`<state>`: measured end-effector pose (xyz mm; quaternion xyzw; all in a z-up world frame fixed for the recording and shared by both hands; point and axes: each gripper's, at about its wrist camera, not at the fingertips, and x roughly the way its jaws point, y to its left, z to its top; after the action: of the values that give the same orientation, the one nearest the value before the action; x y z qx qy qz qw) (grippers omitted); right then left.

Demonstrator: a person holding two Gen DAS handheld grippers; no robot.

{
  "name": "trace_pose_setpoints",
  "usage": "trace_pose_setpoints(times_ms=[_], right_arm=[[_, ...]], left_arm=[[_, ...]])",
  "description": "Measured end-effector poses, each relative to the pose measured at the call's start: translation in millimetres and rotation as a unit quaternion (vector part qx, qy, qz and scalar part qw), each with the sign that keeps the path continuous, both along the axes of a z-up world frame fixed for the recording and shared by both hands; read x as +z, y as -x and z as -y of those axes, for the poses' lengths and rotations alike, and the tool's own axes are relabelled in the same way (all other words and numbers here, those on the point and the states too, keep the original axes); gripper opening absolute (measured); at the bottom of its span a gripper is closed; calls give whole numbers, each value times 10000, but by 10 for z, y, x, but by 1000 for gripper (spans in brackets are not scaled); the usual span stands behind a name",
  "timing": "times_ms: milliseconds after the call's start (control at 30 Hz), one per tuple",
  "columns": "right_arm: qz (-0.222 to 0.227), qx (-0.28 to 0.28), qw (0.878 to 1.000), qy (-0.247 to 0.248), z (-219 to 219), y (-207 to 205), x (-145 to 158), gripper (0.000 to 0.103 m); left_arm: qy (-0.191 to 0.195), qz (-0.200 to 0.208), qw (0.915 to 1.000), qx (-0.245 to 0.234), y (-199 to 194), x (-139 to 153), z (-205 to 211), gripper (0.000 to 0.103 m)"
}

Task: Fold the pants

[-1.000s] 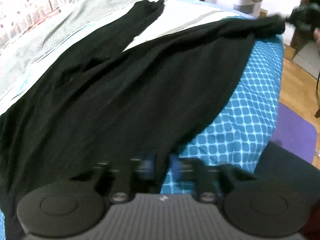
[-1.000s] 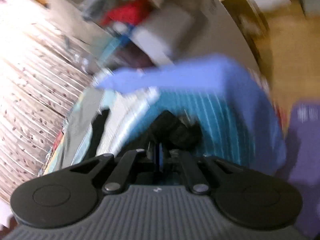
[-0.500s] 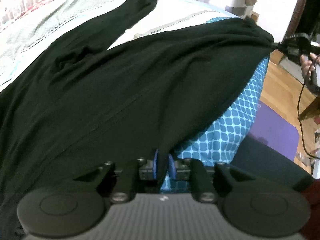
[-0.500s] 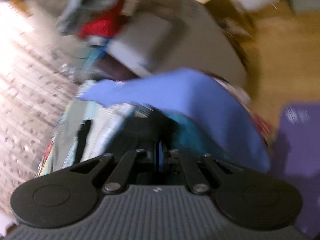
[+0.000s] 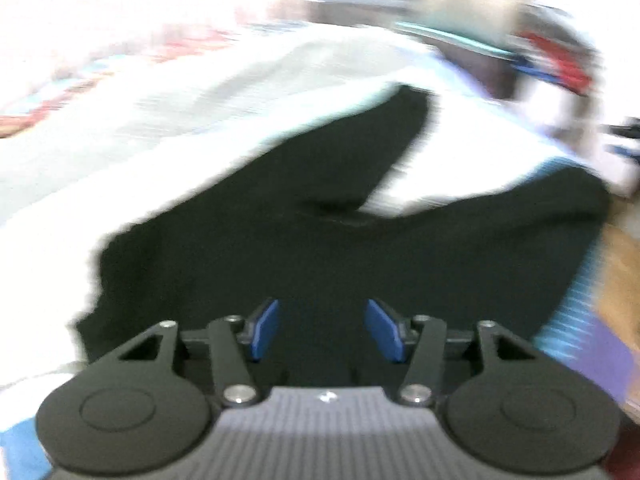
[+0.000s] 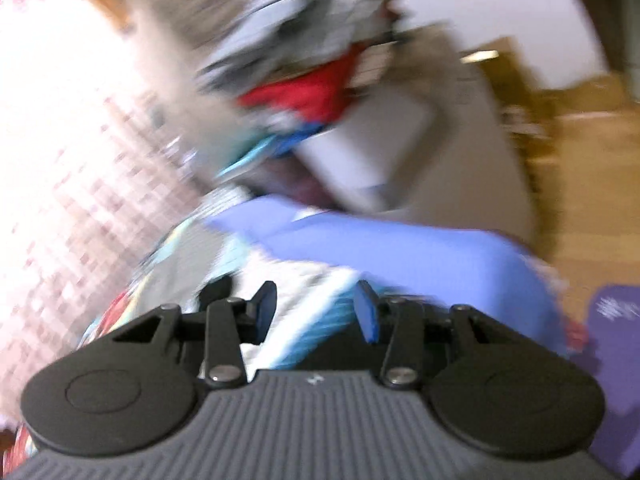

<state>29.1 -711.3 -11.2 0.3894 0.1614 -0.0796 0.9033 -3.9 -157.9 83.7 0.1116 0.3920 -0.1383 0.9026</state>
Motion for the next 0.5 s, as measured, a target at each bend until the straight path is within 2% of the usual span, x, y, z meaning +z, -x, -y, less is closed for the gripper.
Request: trace_pose_setpoints(times_ms=[67,133,233,300,367,433,500], right_arm=[[-67,472,9989,38,-228,-382,79,46],[-252,864,9959,74,-440,-807,159,46],[-671,1430,9872,207,-797,-1555,266,46],[-840,1606,9830,300,-972,-2006,317,46],[-1035,1685,9791,471,-1143,-2518,351,46],[-1226,1724,9755,610,-1301,-2980,337,46],[-1497,1609,9727,748,-1470,-3430,292,46]], left_arm=[[-494,166,9962,703,-308,47,-292,57],[-859,279,9898,1099,-614,46,-537,57],[-1393,483,9831,1083,-1031,-74,-731,58],[-1620,519,9811,919,-1288,-223,-805,66],[-1678,548,9810,804,-1534,-421,-834,92],[-1455,547,9855,686,-1715,-578,-929,102],[-1253,453,9894,570,-1842,-723,-1015,102]])
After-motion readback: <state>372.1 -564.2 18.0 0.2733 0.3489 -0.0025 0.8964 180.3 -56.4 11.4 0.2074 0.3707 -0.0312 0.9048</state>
